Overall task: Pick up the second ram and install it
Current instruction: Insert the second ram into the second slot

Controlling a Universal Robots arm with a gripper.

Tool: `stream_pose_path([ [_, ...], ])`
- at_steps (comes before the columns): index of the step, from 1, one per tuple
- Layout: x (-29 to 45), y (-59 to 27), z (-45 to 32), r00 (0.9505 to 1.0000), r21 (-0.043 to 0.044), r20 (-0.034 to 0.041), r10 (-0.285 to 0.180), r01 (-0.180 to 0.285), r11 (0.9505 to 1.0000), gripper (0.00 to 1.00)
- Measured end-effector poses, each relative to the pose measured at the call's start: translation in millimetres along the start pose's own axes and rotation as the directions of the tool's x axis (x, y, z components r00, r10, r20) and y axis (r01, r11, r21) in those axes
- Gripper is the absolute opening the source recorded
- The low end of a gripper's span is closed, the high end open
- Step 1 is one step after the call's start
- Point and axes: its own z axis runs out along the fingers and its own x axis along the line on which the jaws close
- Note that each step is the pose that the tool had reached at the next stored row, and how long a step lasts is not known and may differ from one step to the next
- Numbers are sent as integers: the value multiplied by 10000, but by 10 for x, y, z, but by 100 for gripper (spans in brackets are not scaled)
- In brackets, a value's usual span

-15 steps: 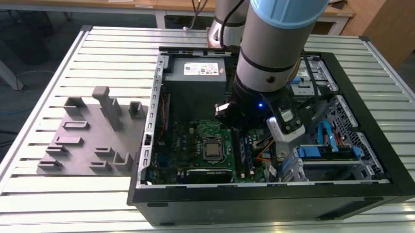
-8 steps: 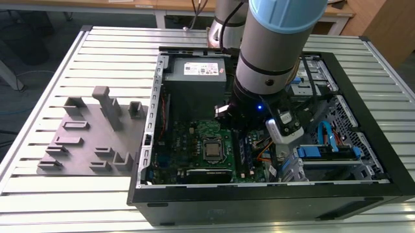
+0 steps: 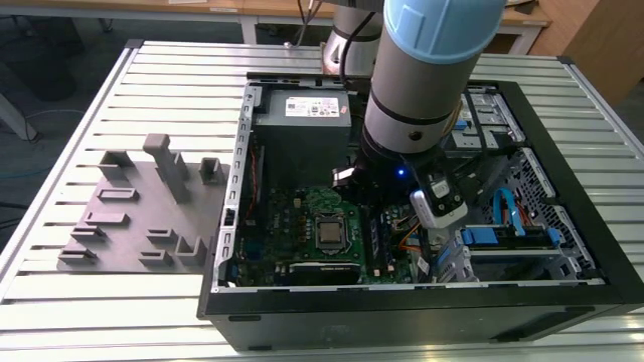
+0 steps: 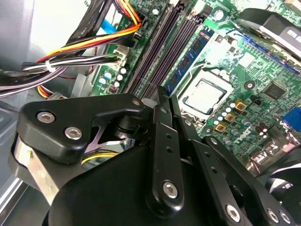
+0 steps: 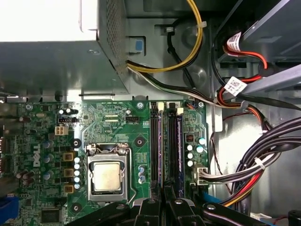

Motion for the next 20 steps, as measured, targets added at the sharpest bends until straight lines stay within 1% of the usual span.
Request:
stream_pose_path([
  [8,2,-6,89,10000,0,0,0,0,10000,11],
  [20,3,-11,192,10000,0,0,1,-1,10000,11],
])
